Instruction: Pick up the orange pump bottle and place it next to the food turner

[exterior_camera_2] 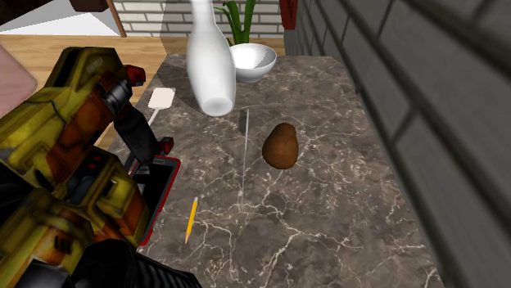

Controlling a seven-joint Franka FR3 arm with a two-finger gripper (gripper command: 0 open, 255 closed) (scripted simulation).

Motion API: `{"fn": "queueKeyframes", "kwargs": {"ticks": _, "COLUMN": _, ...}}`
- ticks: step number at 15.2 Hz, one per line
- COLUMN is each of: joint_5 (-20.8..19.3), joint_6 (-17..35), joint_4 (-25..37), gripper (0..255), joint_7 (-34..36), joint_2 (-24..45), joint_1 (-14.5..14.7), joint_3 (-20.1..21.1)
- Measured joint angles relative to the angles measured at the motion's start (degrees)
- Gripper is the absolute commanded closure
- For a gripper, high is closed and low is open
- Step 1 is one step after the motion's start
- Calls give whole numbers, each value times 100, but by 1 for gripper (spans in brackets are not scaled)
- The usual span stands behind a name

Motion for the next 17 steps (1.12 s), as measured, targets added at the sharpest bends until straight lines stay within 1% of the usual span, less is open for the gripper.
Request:
{"fn": "queueKeyframes", "kwargs": {"ticks": 7, "joint_5": 25, "joint_6": 499, "joint_4": -1097, "gripper": 255, "joint_7": 67, "joint_2": -594, "joint_1": 13, "joint_3": 3}}
{"fn": "queueKeyframes", "kwargs": {"ticks": 17, "joint_5": 32, "joint_6": 1086, "joint_4": -2397, "gripper": 255, "joint_7": 123, "joint_2": -1306, "joint_1": 30, "joint_3": -12}}
